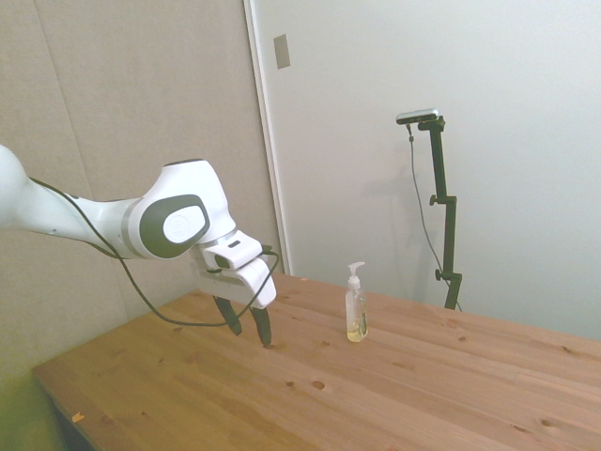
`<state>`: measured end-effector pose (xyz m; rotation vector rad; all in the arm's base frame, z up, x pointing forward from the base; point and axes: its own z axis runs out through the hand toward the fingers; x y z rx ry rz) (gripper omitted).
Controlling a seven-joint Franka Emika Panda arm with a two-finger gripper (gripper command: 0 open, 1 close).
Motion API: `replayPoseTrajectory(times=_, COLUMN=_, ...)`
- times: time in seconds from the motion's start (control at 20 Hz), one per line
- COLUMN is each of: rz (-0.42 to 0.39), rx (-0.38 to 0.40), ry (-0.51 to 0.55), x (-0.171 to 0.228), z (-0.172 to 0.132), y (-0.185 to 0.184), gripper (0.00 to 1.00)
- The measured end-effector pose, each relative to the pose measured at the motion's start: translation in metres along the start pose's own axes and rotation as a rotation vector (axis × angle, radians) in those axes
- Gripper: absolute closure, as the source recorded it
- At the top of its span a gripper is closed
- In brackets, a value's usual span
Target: Stand the sanitizer
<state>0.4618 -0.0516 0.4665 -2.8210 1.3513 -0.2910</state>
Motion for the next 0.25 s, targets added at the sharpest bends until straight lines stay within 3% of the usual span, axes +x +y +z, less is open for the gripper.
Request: replayPoseTrajectory(times=0.25, rz=-0.006, rx=0.013, ry=-0.029, x=-0.016, z=-0.009, y=0.016, gripper=0.0)
